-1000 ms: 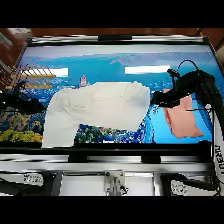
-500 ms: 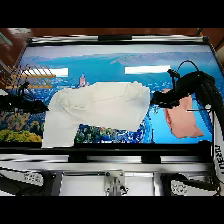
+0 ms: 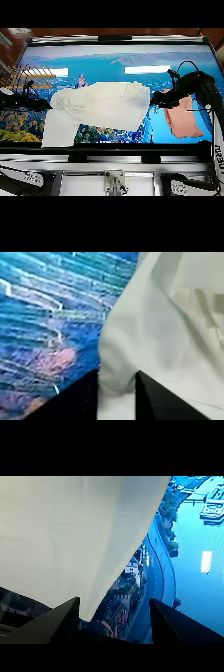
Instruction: Fold the shirts.
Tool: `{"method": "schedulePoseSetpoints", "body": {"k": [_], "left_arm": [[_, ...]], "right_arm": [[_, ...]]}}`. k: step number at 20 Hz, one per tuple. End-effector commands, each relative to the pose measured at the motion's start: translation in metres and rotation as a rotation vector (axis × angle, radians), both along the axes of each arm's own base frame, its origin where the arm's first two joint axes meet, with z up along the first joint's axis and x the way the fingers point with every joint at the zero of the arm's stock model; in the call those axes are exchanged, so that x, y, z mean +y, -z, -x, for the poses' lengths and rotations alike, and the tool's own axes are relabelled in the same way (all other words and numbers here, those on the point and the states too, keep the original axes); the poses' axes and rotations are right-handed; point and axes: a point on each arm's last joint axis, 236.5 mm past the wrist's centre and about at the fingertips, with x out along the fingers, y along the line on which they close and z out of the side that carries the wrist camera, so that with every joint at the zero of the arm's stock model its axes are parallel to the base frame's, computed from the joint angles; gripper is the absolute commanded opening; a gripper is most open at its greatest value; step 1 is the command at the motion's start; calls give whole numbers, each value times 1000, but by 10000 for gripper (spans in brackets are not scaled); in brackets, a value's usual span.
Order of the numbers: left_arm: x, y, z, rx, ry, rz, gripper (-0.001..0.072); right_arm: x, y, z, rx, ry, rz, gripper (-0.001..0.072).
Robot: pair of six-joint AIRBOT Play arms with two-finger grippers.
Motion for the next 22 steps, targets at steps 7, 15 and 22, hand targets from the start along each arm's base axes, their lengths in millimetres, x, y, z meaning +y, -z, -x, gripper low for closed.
{"method": "schedulePoseSetpoints", "body": {"k": [7, 15, 22], "left_arm": [[-15, -27, 4, 18, 78, 38, 27], [-27, -57, 9, 2, 107, 84, 28], [-32, -60, 16, 33, 108, 105, 28]], "right_arm": [[-7, 33, 90, 347, -20, -35, 546], [68, 81, 119, 308, -26, -78, 547], [88, 85, 94, 206, 50, -66, 547]]}}
